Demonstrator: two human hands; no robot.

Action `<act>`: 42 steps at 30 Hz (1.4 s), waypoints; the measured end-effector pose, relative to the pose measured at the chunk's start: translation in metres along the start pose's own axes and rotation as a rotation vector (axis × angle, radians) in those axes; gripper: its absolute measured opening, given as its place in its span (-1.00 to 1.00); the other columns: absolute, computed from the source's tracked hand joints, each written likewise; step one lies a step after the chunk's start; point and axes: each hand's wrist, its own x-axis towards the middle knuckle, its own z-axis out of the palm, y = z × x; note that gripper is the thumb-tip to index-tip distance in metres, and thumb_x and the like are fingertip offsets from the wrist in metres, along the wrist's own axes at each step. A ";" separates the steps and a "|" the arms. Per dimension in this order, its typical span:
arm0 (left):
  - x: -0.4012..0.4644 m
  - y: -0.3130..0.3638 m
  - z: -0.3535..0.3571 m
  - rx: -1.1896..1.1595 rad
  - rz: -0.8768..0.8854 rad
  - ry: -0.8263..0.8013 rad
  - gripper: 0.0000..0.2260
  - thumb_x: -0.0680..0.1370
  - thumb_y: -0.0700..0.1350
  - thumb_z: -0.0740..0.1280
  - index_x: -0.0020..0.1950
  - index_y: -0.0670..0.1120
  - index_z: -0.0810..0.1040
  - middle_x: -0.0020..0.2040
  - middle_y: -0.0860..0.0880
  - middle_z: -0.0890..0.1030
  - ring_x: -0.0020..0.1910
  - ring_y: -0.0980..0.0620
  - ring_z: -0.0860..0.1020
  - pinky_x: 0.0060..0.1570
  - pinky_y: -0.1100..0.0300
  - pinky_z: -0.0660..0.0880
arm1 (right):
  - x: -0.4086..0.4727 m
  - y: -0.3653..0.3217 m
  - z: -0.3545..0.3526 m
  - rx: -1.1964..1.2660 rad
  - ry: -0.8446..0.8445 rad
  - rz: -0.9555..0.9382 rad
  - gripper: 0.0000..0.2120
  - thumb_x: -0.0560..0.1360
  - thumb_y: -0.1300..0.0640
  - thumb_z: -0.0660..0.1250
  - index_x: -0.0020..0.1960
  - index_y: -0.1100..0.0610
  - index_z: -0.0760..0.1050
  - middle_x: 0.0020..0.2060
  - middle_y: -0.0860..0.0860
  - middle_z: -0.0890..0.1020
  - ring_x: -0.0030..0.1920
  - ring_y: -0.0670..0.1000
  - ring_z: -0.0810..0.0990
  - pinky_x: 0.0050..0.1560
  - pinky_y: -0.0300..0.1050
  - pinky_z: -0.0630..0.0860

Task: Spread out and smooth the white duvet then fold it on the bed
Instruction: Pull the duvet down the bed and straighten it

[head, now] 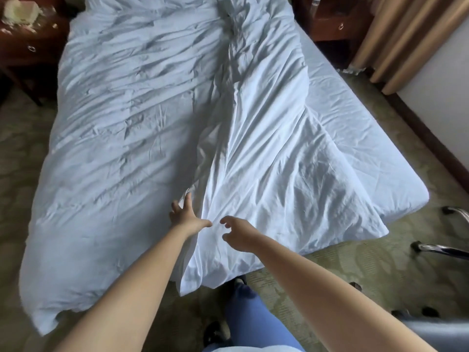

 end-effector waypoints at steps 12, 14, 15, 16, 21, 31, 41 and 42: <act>0.063 0.059 -0.063 -0.690 -0.110 0.039 -0.73 0.16 -0.32 0.28 -0.17 -0.23 0.54 -0.31 -0.12 0.52 -0.27 -0.08 0.46 -0.43 0.29 0.36 | 0.100 -0.031 -0.066 0.101 0.270 -0.120 -0.42 0.51 0.21 0.16 0.49 -0.05 0.13 0.40 -0.01 0.27 0.11 0.08 0.54 0.06 -0.05 0.51; 0.069 0.052 -0.096 -0.889 -0.165 0.106 -0.77 0.05 -0.31 0.23 -0.31 -0.21 0.47 -0.37 -0.11 0.48 -0.30 -0.08 0.45 -0.30 0.22 0.36 | 0.107 -0.046 -0.074 0.004 0.367 -0.174 -0.30 0.50 0.19 0.19 0.52 -0.15 -0.04 0.48 -0.02 0.07 0.13 0.09 0.51 -0.03 -0.04 0.52; 0.072 0.044 -0.107 -0.917 -0.165 0.118 -0.83 0.11 -0.34 0.26 -0.34 -0.20 0.46 -0.39 -0.11 0.48 -0.32 -0.07 0.45 -0.27 0.20 0.37 | 0.111 -0.051 -0.074 -0.075 0.381 -0.198 -0.27 0.50 0.17 0.21 0.53 -0.17 -0.08 0.50 -0.02 0.00 0.19 0.10 0.46 0.00 -0.04 0.51; 0.076 0.035 -0.113 -0.857 -0.163 0.120 -0.87 0.20 -0.38 0.28 -0.34 -0.18 0.45 -0.38 -0.10 0.48 -0.33 -0.05 0.44 -0.27 0.19 0.36 | 0.117 -0.054 -0.072 -0.157 0.325 -0.218 -0.27 0.50 0.15 0.22 0.53 -0.17 -0.07 0.51 -0.02 -0.03 0.25 0.12 0.42 0.04 -0.03 0.48; 0.081 -0.017 -0.089 -0.274 -0.100 0.080 -0.64 0.45 -0.35 0.22 0.12 -0.03 0.60 0.01 -0.09 0.62 -0.02 -0.05 0.57 -0.12 0.22 0.40 | 0.131 -0.044 -0.029 -0.364 -0.312 -0.043 -0.49 0.55 0.11 0.21 0.49 0.00 0.22 0.43 0.10 0.29 0.38 0.15 0.36 0.36 -0.02 0.33; 0.044 -0.051 -0.087 -0.480 -0.156 -0.328 -0.61 0.40 -0.28 0.39 0.21 -0.15 0.44 0.09 -0.13 0.57 -0.01 -0.05 0.55 -0.20 0.24 0.46 | 0.091 -0.082 0.010 0.026 0.107 0.091 -0.67 0.60 -0.03 0.16 0.26 0.11 0.47 0.17 0.06 0.57 0.17 0.05 0.53 0.04 -0.16 0.41; 0.017 -0.096 -0.109 -0.304 -0.060 -0.542 -0.88 0.49 -0.20 0.43 -0.18 -0.08 0.51 -0.36 -0.04 0.42 -0.50 0.12 0.33 -0.54 0.36 0.33 | 0.067 -0.152 0.042 0.164 0.394 0.293 -0.73 0.45 0.22 0.21 0.12 0.18 0.23 0.11 0.19 0.54 0.13 0.23 0.53 0.06 -0.02 0.45; 0.019 -0.101 -0.106 -0.277 -0.057 -0.484 -0.85 0.50 -0.21 0.40 -0.23 -0.08 0.49 -0.38 -0.05 0.38 -0.51 0.11 0.30 -0.53 0.35 0.28 | 0.064 -0.155 0.046 0.168 0.411 0.306 -0.73 0.44 0.26 0.17 0.11 0.18 0.22 0.10 0.19 0.54 0.13 0.23 0.52 0.06 -0.02 0.45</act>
